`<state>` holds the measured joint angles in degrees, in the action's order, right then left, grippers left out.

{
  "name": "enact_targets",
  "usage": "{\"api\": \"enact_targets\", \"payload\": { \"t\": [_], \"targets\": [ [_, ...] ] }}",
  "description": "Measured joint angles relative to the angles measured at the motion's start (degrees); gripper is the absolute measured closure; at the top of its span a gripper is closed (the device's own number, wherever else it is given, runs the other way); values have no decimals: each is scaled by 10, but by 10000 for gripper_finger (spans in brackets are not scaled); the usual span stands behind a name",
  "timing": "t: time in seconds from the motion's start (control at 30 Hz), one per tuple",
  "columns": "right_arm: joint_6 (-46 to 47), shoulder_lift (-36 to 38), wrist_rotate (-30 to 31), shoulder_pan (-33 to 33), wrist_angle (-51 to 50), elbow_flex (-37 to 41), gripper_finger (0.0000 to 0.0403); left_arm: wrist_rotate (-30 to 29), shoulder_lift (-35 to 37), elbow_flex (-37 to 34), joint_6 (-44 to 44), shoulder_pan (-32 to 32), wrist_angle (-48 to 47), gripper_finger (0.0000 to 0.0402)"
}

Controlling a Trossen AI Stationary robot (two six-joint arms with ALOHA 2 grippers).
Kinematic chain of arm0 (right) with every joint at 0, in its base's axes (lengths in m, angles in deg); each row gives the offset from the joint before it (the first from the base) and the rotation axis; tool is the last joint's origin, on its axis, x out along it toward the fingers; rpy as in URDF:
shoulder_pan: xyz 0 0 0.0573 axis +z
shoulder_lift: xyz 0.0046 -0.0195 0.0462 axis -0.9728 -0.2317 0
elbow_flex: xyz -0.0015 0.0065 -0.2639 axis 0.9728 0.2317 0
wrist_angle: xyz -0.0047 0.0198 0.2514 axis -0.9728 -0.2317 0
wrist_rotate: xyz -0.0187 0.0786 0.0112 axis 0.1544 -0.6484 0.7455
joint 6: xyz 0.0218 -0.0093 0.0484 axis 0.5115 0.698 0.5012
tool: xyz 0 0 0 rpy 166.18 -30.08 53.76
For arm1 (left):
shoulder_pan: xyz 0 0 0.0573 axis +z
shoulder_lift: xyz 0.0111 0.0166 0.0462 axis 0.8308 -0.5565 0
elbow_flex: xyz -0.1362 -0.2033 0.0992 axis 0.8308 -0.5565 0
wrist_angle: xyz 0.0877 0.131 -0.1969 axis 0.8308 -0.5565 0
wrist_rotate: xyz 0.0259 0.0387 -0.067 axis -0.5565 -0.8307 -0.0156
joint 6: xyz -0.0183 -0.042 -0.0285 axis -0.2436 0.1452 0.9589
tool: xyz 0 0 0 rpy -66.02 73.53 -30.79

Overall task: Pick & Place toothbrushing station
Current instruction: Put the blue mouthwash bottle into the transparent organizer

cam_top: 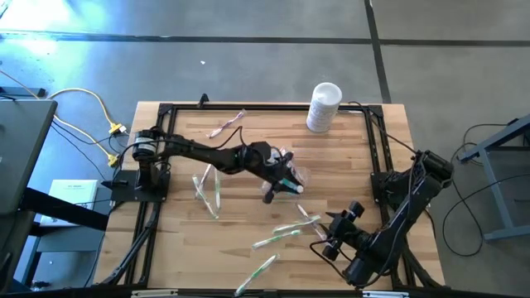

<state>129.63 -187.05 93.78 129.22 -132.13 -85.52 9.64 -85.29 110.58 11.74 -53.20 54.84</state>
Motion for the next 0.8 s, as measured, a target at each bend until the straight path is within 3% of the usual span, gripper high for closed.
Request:
{"api": "enact_targets", "payload": {
  "t": [0.23,0.53,0.8],
  "targets": [
    [3,0,-3,0,7,31,229,-48,-5,0,16,19,13,318],
    [4,-1,-5,0,10,49,229,-117,-5,1,1,19,-40,318],
    [4,-1,-5,0,10,49,229,-118,-10,1,3,19,-49,318]
  ]
}}
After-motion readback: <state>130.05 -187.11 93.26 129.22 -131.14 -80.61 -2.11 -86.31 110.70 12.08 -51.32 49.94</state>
